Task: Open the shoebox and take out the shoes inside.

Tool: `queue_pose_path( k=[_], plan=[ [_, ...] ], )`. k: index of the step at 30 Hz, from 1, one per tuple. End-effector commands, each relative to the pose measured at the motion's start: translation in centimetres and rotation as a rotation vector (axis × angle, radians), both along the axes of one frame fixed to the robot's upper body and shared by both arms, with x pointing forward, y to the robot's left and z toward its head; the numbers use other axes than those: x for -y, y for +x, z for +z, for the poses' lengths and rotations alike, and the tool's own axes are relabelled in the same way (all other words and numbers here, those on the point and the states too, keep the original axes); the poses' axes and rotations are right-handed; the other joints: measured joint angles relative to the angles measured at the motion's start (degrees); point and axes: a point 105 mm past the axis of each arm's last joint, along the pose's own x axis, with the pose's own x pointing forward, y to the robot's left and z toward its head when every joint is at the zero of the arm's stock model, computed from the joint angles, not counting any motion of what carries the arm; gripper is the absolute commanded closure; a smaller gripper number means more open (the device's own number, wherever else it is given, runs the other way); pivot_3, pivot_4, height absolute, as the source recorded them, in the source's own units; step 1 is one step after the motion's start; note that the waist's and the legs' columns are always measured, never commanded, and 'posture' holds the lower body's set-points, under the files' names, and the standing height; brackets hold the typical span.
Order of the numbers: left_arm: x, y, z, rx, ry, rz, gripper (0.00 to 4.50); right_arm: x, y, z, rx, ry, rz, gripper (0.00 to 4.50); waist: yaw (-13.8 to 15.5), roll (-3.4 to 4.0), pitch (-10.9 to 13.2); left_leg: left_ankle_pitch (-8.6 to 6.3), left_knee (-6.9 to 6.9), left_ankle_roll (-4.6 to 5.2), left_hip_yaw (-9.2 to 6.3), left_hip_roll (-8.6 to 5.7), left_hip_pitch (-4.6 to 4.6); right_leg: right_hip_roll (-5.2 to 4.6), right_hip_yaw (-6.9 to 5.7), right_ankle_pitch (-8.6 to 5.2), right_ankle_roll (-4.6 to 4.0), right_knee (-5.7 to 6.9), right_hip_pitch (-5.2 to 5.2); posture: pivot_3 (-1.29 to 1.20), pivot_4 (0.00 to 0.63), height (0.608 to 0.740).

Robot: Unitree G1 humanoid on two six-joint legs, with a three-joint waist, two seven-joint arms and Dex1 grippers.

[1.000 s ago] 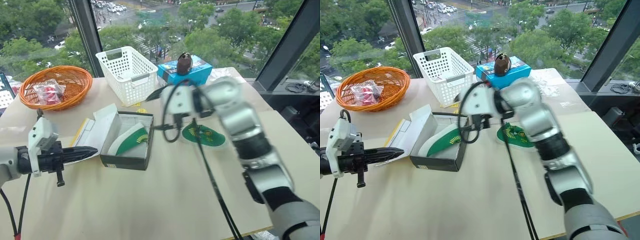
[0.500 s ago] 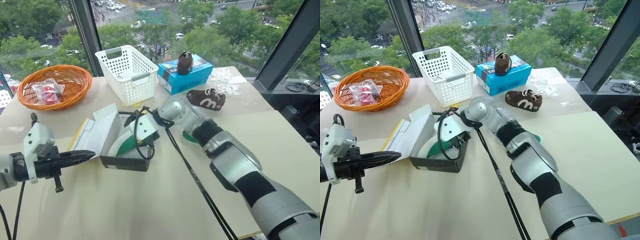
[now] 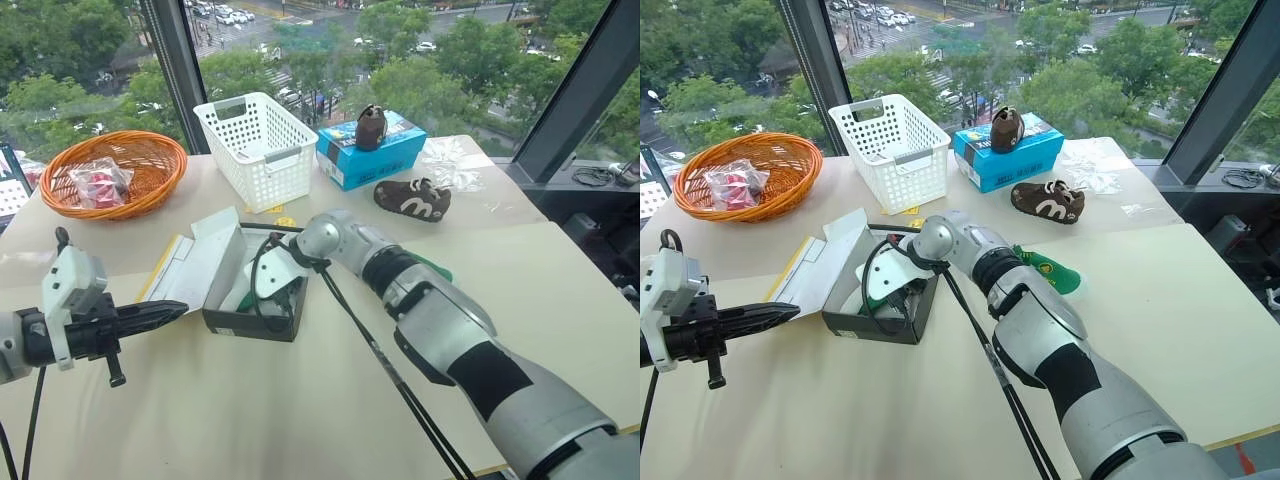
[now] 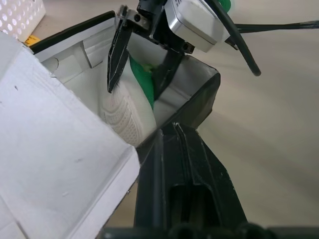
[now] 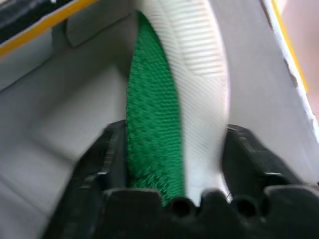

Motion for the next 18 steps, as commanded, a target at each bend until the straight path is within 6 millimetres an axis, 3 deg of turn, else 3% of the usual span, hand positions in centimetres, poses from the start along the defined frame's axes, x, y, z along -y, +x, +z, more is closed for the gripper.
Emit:
queue_pose_path(
  k=[1,2,5,14,18],
  plan=[
    [0.3,-0.1,1.1,0.048,0.012,-0.019,4.5,-0.1,-0.1,0.2,0.001,0.008,0.007,3.06,-0.02,0.0,0.0,0.01,0.0,-0.01,-0.01,0.02,0.0,0.02,-0.01,0.0,-0.01,0.0,0.0,0.0,0.15,0.731],
    [0.4,-0.1,1.1,0.048,0.013,-0.02,4.5,-0.1,0.0,0.3,0.009,0.018,0.007,3.29,-0.02,0.0,0.0,0.01,0.0,-0.02,-0.01,0.03,0.0,0.03,-0.01,0.0,-0.01,0.01,0.0,0.0,0.15,0.731],
    [0.5,0.0,1.1,0.047,0.013,-0.024,4.5,-0.3,0.2,1.0,0.048,0.048,0.014,3.29,-0.03,0.0,0.0,0.01,0.0,-0.02,-0.01,0.03,0.0,0.03,0.0,0.0,-0.02,0.02,0.0,0.0,0.15,0.731],
    [0.5,0.1,1.0,0.044,0.016,-0.029,4.5,-0.6,-1.9,6.9,0.108,0.292,0.133,3.29,0.03,0.01,0.01,0.02,-0.01,-0.05,-0.01,0.04,-0.08,0.04,-0.02,0.02,-0.04,-0.09,-0.03,0.0,0.15,0.731],
    [0.5,0.1,0.9,0.041,0.017,-0.031,4.5,0.2,-2.7,7.5,0.095,0.386,0.092,3.29,0.11,-0.01,0.0,0.05,-0.04,-0.12,-0.01,0.03,-0.1,0.0,-0.03,0.01,-0.03,-0.11,-0.03,0.0,0.15,0.731]
  ],
)
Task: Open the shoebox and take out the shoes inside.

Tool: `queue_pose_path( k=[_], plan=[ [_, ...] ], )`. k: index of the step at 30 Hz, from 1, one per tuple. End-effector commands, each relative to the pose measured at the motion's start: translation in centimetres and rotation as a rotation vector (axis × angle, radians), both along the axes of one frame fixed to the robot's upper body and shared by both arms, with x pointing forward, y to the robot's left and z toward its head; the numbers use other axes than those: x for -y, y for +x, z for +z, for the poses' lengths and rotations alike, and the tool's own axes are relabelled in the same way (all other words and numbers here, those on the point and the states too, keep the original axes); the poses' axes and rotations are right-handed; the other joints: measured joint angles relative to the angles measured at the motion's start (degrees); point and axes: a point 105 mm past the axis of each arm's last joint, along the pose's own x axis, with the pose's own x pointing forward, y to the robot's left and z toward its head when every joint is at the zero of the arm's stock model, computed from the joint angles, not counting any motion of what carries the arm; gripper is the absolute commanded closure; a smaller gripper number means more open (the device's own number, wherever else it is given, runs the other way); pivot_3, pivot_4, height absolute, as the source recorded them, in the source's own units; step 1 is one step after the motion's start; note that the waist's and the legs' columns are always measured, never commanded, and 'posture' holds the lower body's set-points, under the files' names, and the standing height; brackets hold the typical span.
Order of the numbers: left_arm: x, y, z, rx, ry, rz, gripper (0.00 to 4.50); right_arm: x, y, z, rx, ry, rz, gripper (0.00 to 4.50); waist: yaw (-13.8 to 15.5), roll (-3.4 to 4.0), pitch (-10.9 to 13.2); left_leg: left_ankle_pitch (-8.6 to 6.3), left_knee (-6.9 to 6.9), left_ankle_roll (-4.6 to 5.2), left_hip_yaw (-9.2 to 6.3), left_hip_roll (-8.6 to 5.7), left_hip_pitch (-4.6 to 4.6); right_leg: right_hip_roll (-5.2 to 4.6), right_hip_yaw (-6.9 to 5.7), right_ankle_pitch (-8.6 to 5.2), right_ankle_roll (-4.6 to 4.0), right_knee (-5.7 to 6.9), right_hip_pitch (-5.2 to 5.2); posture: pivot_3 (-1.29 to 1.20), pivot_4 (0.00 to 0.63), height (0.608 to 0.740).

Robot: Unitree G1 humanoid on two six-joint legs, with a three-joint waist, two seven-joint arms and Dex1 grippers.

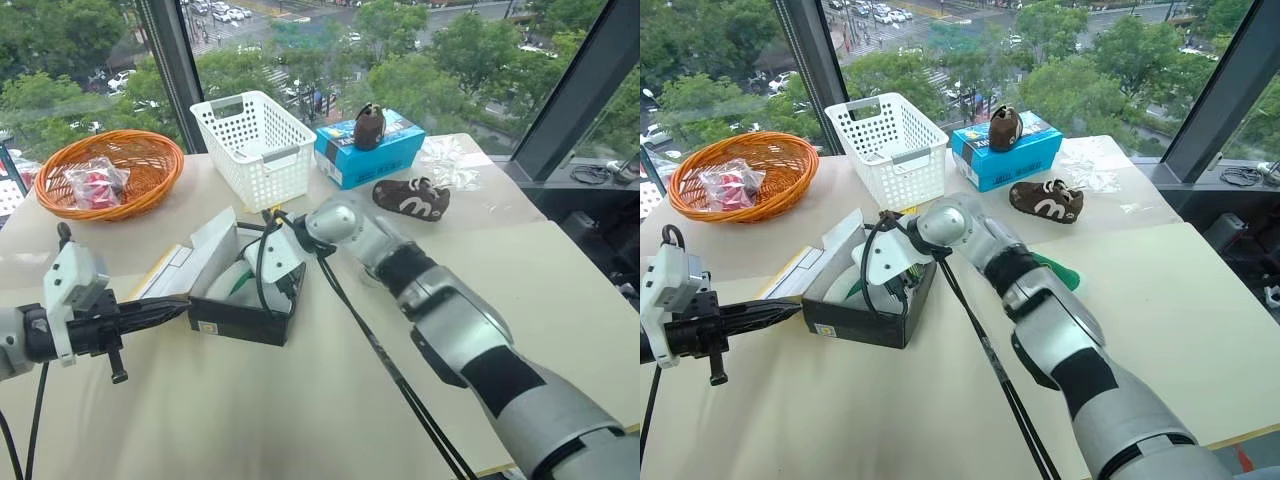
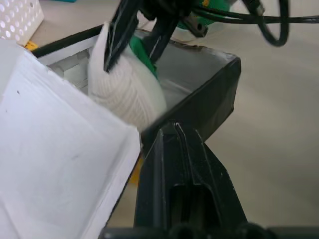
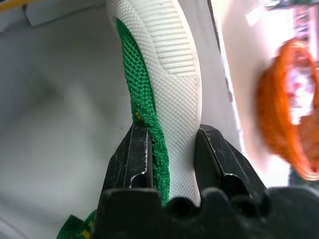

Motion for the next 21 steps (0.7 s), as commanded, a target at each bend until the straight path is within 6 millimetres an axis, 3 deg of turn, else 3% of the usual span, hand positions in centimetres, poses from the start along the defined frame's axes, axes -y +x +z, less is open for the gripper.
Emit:
queue_pose_path(
  k=[1,6,11,16,21],
  plan=[
    [0.2,-0.1,0.6,0.029,0.017,-0.019,4.5,0.2,-0.9,2.6,-0.005,0.141,-0.023,3.29,0.03,-0.01,0.0,0.02,0.0,-0.04,0.01,-0.01,-0.01,0.0,0.0,0.0,0.0,-0.01,-0.01,0.0,0.15,0.731],
    [0.1,0.1,0.8,0.028,0.023,-0.025,4.5,1.6,0.0,1.8,-0.007,0.194,-0.144,3.29,0.08,-0.01,0.0,-0.01,0.02,0.0,0.02,-0.03,-0.01,-0.01,0.0,0.0,0.01,0.0,-0.01,0.0,0.15,0.731],
    [0.0,0.2,0.9,0.021,0.029,-0.035,4.5,2.6,0.6,0.1,0.272,0.047,-0.164,3.29,0.14,0.0,0.0,-0.07,0.01,0.12,0.01,-0.06,0.02,0.0,-0.01,-0.23,0.38,0.04,-0.02,0.0,0.15,0.731],
    [0.1,0.2,0.8,0.018,0.03,-0.04,4.5,1.7,-1.3,1.3,0.223,0.14,-0.141,3.29,-0.16,-0.03,-0.01,-0.04,0.01,0.07,0.02,-0.04,0.05,0.12,0.04,-0.23,0.38,0.09,-0.03,0.0,0.15,0.731],
    [0.1,0.3,0.7,0.017,0.026,-0.04,4.5,2.2,-1.6,4.8,0.109,0.288,-0.2,3.29,0.06,-0.03,-0.01,-0.03,0.03,0.05,0.0,0.01,0.05,0.15,0.02,-0.16,0.27,0.1,-0.03,0.0,0.15,0.731]
  ],
)
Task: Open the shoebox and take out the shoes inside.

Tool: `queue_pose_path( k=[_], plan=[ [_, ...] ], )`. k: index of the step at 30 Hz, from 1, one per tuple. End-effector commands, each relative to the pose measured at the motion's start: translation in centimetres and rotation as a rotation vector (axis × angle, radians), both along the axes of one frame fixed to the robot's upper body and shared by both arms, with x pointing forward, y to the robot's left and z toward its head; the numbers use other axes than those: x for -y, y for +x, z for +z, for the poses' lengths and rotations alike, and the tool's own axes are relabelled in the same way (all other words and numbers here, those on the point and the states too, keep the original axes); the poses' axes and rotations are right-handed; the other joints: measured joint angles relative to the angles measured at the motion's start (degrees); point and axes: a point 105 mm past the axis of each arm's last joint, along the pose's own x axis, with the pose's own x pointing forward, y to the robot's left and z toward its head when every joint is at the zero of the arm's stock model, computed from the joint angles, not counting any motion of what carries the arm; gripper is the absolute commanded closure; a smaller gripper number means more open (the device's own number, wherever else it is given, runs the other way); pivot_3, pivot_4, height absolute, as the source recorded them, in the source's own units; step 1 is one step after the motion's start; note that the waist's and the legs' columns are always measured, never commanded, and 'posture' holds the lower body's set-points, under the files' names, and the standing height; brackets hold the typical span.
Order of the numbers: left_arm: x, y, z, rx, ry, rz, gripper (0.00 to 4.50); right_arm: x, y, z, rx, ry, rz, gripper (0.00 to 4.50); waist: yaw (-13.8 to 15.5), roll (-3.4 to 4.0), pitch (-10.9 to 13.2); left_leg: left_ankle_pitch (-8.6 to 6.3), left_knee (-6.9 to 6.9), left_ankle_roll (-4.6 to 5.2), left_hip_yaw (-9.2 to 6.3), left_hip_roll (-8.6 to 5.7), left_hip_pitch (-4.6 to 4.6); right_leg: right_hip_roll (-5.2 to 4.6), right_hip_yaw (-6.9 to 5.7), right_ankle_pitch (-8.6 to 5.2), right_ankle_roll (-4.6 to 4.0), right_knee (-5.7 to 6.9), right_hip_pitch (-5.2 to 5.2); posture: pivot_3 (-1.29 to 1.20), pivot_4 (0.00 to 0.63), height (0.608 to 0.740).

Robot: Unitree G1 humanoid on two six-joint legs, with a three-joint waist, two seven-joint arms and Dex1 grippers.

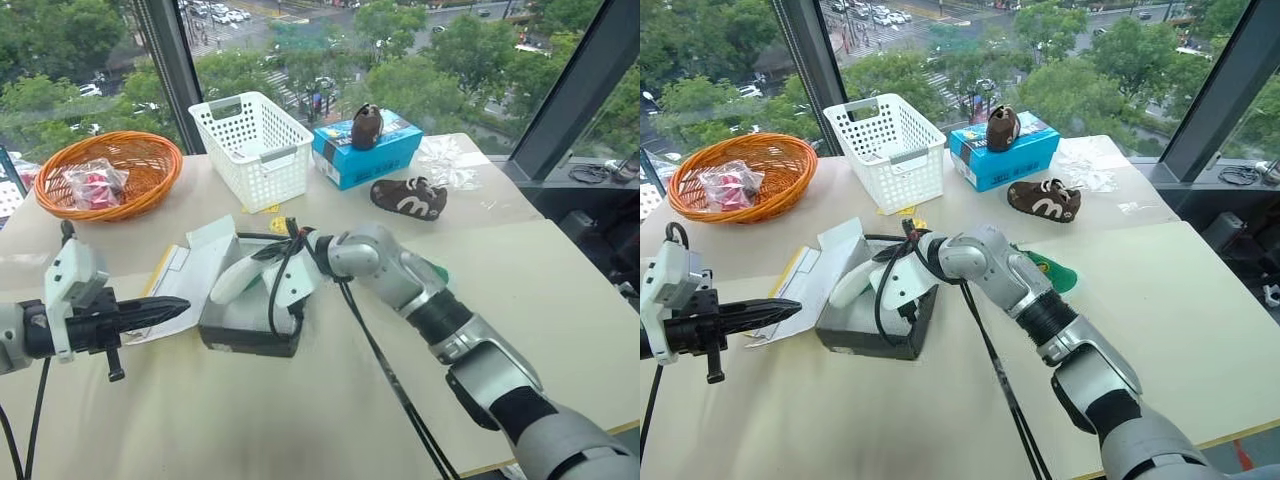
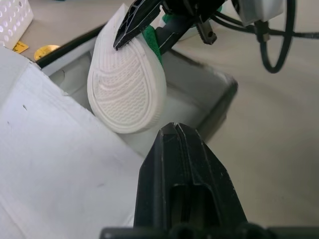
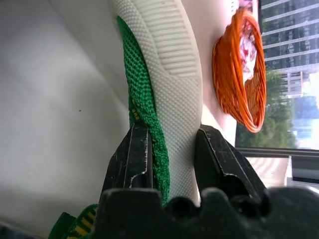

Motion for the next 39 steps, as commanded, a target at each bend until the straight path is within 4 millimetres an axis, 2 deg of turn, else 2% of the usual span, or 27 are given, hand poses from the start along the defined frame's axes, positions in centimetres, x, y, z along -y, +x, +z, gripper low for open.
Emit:
queue_pose_path(
  k=[1,6,12,14,18,23,28,30,32,34,39],
  plan=[
    [0.2,0.1,0.6,0.036,0.023,-0.014,4.5,0.4,-0.6,5.6,-0.043,0.215,-0.016,3.29,0.14,0.0,0.0,0.0,0.0,0.01,0.0,0.0,0.0,-0.01,0.0,0.0,0.0,-0.01,0.0,0.0,0.15,0.731],
    [0.2,0.4,0.4,0.037,0.019,-0.02,4.5,1.6,0.6,7.4,-0.239,0.401,-0.113,3.29,0.29,0.0,0.0,-0.02,0.0,0.03,0.0,-0.01,0.0,-0.02,-0.02,0.05,-0.08,-0.01,0.01,0.0,0.15,0.731],
    [0.3,0.5,0.3,0.036,0.019,-0.029,4.5,3.8,2.5,8.7,-0.607,0.708,-0.262,3.29,0.3,0.01,0.0,-0.02,-0.01,0.04,0.0,0.0,-0.02,-0.01,-0.03,0.17,-0.28,-0.03,0.0,0.0,0.15,0.731],
    [0.3,0.6,0.2,0.034,0.018,-0.03,4.5,5.4,2.8,9.5,-0.797,0.903,-0.309,3.29,0.32,0.01,0.01,-0.03,-0.01,0.06,-0.01,0.0,-0.03,-0.02,-0.03,0.18,-0.31,-0.05,0.0,0.0,0.15,0.731],
    [0.4,0.7,0.1,0.03,0.015,-0.037,4.5,8.1,3.1,10.1,-1.037,1.152,-0.368,3.29,0.34,0.02,0.01,-0.04,-0.03,0.07,-0.03,0.01,-0.07,-0.06,-0.08,0.19,-0.33,-0.09,-0.01,0.0,0.15,0.731],
    [0.6,1.2,-0.1,0.027,0.014,-0.049,4.5,14.4,4.3,9.9,-1.26,1.557,-0.465,3.29,0.93,0.07,0.04,-0.1,-0.02,0.18,-0.05,-0.09,-0.13,-0.21,-0.15,0.19,-0.31,-0.12,0.0,0.0,0.15,0.731],
    [0.9,1.1,-0.5,0.011,0.01,-0.067,4.5,18.9,2.2,6.5,-1.364,1.727,-0.539,3.29,0.46,0.15,0.09,-0.14,-0.18,0.24,-0.04,-0.14,-0.14,-0.21,-0.12,0.19,-0.28,-0.19,-0.02,0.0,0.15,0.731],
    [0.9,1.1,-0.6,0.007,0.011,-0.069,4.5,20.3,1.3,5.7,-1.391,1.794,-0.545,3.29,0.27,0.15,0.09,-0.11,-0.43,0.19,-0.02,-0.2,-0.08,-0.21,-0.09,0.18,-0.28,-0.22,-0.02,0.0,0.15,0.731],
    [0.8,1.2,-0.6,0.005,0.01,-0.069,4.5,21.7,0.5,4.0,-1.454,1.891,-0.573,3.29,0.0,0.16,0.09,-0.04,-0.68,0.07,-0.01,-0.21,-0.01,-0.17,-0.05,0.19,-0.29,-0.2,-0.02,0.0,0.15,0.731],
    [0.9,1.3,-0.7,0.0,0.012,-0.077,4.5,22.2,-0.4,1.8,-1.526,1.936,-0.631,3.29,-0.05,0.17,0.08,-0.01,-0.82,0.04,0.0,-0.22,0.02,-0.11,-0.01,0.19,-0.29,-0.22,-0.02,0.0,0.15,0.731],
    [1.0,1.6,-0.9,-0.007,0.011,-0.09,4.5,21.5,-3.4,-3.1,-1.679,1.908,-0.694,3.29,0.0,0.17,0.08,-0.01,-0.87,0.04,0.0,-0.22,0.06,-0.1,0.02,0.07,-0.1,-0.37,-0.02,0.0,0.15,0.731]
  ],
)
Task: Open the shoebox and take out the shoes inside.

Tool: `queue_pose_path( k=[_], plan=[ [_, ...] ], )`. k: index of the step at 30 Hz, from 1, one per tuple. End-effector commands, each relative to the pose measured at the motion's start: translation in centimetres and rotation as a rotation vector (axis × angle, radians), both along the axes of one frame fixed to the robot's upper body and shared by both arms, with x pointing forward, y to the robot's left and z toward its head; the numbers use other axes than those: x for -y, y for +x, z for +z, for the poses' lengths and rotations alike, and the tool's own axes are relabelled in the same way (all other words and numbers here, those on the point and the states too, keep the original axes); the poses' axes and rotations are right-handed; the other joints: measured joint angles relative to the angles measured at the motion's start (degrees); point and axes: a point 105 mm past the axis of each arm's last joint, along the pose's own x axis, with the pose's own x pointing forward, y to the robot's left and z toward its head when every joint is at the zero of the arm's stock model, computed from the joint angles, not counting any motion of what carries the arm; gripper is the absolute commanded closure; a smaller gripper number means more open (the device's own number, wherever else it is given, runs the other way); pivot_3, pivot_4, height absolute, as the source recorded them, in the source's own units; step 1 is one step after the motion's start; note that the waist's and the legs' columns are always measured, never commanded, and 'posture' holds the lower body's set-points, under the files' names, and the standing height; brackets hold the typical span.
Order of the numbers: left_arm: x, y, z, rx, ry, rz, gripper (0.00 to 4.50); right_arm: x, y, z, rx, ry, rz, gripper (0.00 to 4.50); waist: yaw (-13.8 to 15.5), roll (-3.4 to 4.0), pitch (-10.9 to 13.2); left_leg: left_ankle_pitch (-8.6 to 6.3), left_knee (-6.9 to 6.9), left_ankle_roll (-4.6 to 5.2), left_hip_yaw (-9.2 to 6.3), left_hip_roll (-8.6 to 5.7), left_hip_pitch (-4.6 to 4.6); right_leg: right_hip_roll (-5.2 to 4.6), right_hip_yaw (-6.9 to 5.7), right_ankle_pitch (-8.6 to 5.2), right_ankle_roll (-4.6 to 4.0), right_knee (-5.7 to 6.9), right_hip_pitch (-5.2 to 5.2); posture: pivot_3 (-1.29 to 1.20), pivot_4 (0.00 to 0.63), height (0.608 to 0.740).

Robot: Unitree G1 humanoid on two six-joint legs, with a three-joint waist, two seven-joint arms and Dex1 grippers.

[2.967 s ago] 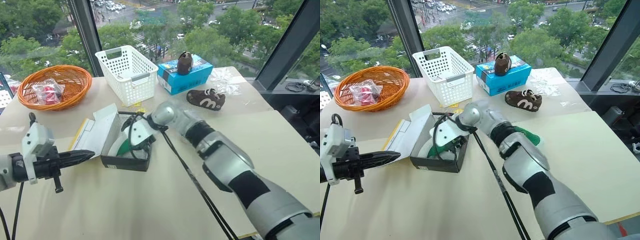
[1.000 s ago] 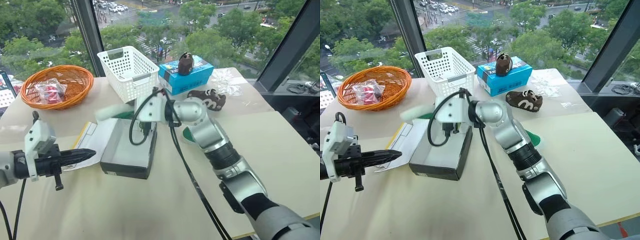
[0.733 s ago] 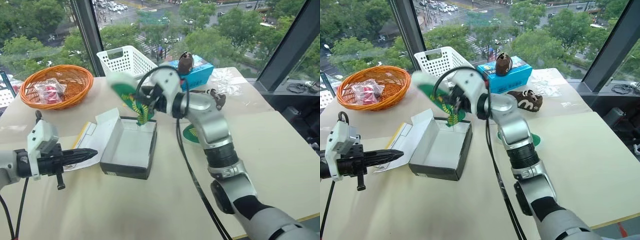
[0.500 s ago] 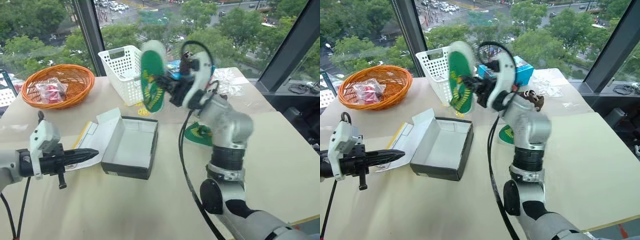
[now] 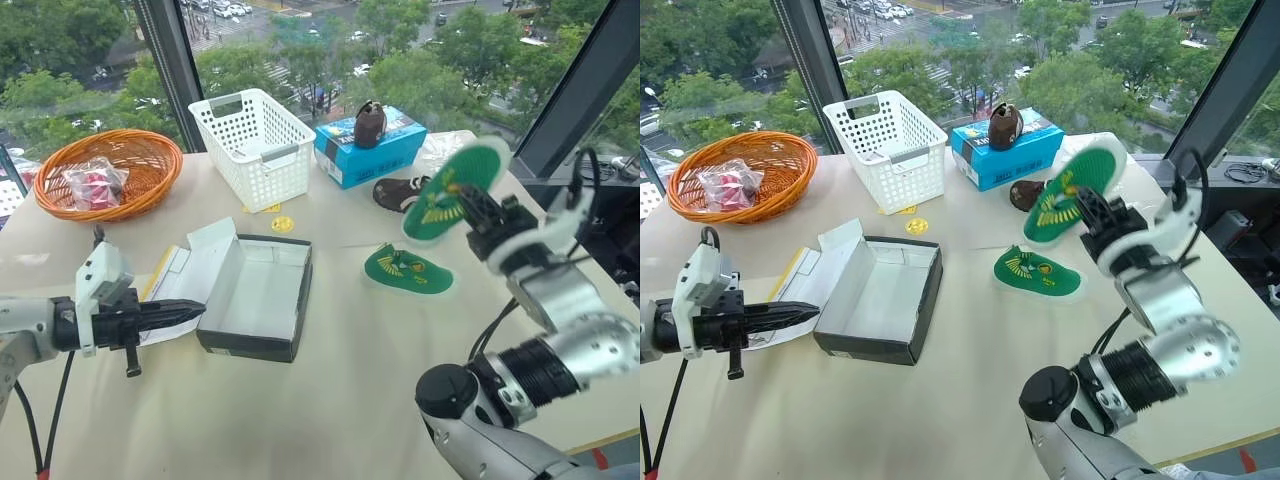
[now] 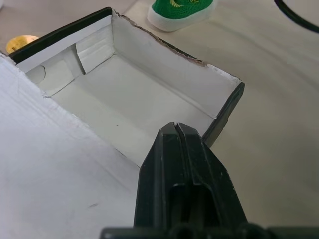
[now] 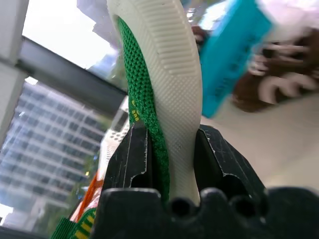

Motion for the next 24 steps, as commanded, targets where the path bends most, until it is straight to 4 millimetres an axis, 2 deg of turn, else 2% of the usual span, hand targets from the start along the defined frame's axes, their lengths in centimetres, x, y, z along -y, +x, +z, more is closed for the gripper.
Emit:
queue_pose_path(
  k=[1,3,5,8,10,15,19,24],
  plan=[
    [0.2,0.2,0.5,0.036,0.018,-0.026,4.5,-4.3,-2.7,-5.6,-0.102,0.181,0.146,3.29,0.07,-0.01,-0.02,0.0,0.0,0.01,-0.01,0.01,0.0,-0.01,0.02,-0.11,0.18,0.01,0.0,0.0,0.15,0.731],
    [0.2,0.3,0.5,0.034,0.018,-0.031,4.5,-3.4,-3.9,-8.1,-0.19,0.208,0.119,3.29,0.17,0.01,0.0,0.0,0.0,0.03,-0.02,0.0,-0.01,-0.04,0.06,-0.11,0.19,0.01,0.02,0.0,0.15,0.731],
    [0.3,0.3,0.5,0.034,0.018,-0.037,4.5,-2.5,-4.8,-9.5,-0.234,0.199,0.111,3.29,0.22,0.0,-0.02,0.0,0.0,0.07,0.0,-0.03,0.01,-0.11,0.09,-0.12,0.21,0.02,0.02,0.0,0.15,0.731],
    [0.3,0.4,0.4,0.03,0.021,-0.04,4.5,-1.0,-5.4,-10.6,-0.285,0.209,0.079,3.29,0.01,0.03,0.0,0.01,0.02,0.1,0.02,-0.01,0.03,-0.1,0.17,-0.14,0.26,0.01,0.05,0.0,0.15,0.731],
    [0.4,0.3,0.3,0.027,0.023,-0.042,4.5,-1.0,-5.7,-10.9,-0.319,0.207,0.084,3.29,-0.26,0.02,-0.01,0.03,0.0,0.15,0.15,-0.04,-0.03,-0.07,0.37,-0.14,0.27,0.0,0.1,0.0,0.15,0.731],
    [0.4,0.2,0.3,0.027,0.021,-0.043,4.5,-1.9,-6.6,-10.6,-0.368,0.244,0.107,3.29,-0.41,0.01,-0.01,0.03,-0.03,0.15,0.09,0.14,0.1,0.3,0.94,-0.16,0.3,-0.02,0.28,0.0,0.15,0.731],
    [0.4,0.1,0.3,0.025,0.023,-0.04,4.5,-1.1,-7.0,-8.4,-0.289,0.284,0.123,3.29,-0.5,0.01,-0.01,0.03,-0.05,0.15,0.09,0.15,0.07,0.79,1.63,-0.16,0.31,-0.1,0.27,0.0,0.15,0.731],
    [0.5,0.2,0.6,0.034,0.023,-0.043,4.5,-1.5,-8.1,-9.1,-0.315,0.19,0.223,3.29,-0.22,-0.03,-0.04,0.02,-0.1,0.18,0.06,0.17,0.04,0.86,1.77,-0.14,0.35,-0.38,0.28,0.0,0.15,0.731]
  ],
)
